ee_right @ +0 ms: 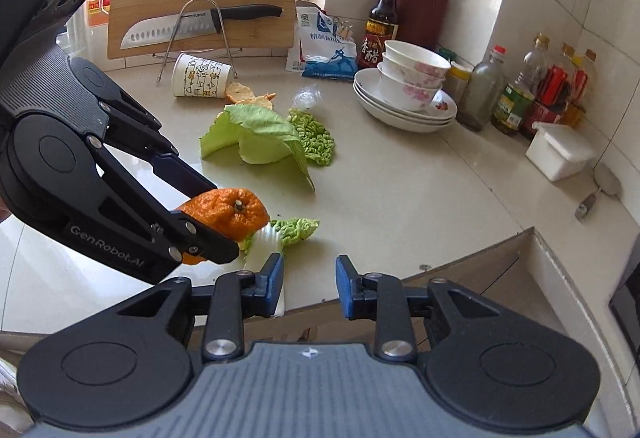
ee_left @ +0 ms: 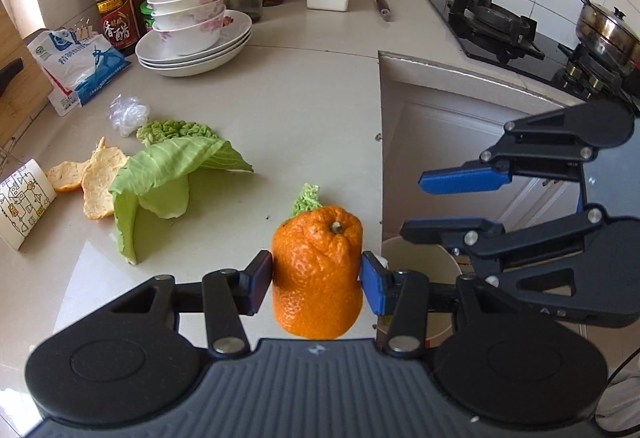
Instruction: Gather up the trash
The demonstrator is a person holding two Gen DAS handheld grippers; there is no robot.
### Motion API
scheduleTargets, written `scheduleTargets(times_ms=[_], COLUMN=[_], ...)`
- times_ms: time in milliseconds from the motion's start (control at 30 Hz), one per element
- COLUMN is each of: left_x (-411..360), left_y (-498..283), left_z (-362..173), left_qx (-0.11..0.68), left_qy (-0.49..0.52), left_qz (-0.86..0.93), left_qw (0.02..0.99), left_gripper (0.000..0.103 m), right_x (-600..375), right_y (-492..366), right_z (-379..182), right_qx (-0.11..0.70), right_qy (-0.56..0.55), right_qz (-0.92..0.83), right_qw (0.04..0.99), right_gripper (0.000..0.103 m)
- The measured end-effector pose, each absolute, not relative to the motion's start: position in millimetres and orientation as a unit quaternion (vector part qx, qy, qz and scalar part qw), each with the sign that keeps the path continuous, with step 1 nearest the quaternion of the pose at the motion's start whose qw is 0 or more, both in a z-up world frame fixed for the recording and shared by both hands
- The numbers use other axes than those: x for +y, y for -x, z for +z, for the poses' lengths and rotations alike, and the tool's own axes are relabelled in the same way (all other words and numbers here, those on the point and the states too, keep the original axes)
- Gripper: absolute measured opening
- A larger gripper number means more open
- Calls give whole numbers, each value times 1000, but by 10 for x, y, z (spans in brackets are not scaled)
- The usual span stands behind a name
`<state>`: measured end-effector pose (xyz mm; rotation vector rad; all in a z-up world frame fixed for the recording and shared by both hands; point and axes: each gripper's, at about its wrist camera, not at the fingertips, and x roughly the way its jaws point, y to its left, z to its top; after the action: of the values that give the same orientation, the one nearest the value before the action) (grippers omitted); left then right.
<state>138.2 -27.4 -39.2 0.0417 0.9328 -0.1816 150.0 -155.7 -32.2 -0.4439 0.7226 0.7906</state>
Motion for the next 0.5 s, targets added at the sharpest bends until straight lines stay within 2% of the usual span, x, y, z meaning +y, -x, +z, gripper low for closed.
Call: scheduleTargets(times_ms=[33, 100, 300, 500], left_x=[-260, -207, -31, 88], left_y=[-1373, -1350, -1282, -1243], left_z=[-386, -379, -393, -432], left_qx=[449, 449, 451, 454], left_qy=[-23, -29, -17, -9], left_qz=[-82, -70, -42, -36], left_qw=[889, 890, 892, 890], left_gripper=[47, 47, 47, 47], right_x=[-1555, -1519, -1263, -1139], right_y=[-1505, -1504, -1600, -1844], right_z=[-359, -423, -647, -866], right_qx=[346, 351, 362, 391], right_qy=[203, 200, 200, 182], right_qz=[374, 385, 413, 426], right_qw=[836, 830, 811, 795], right_gripper=[50, 56, 61, 61])
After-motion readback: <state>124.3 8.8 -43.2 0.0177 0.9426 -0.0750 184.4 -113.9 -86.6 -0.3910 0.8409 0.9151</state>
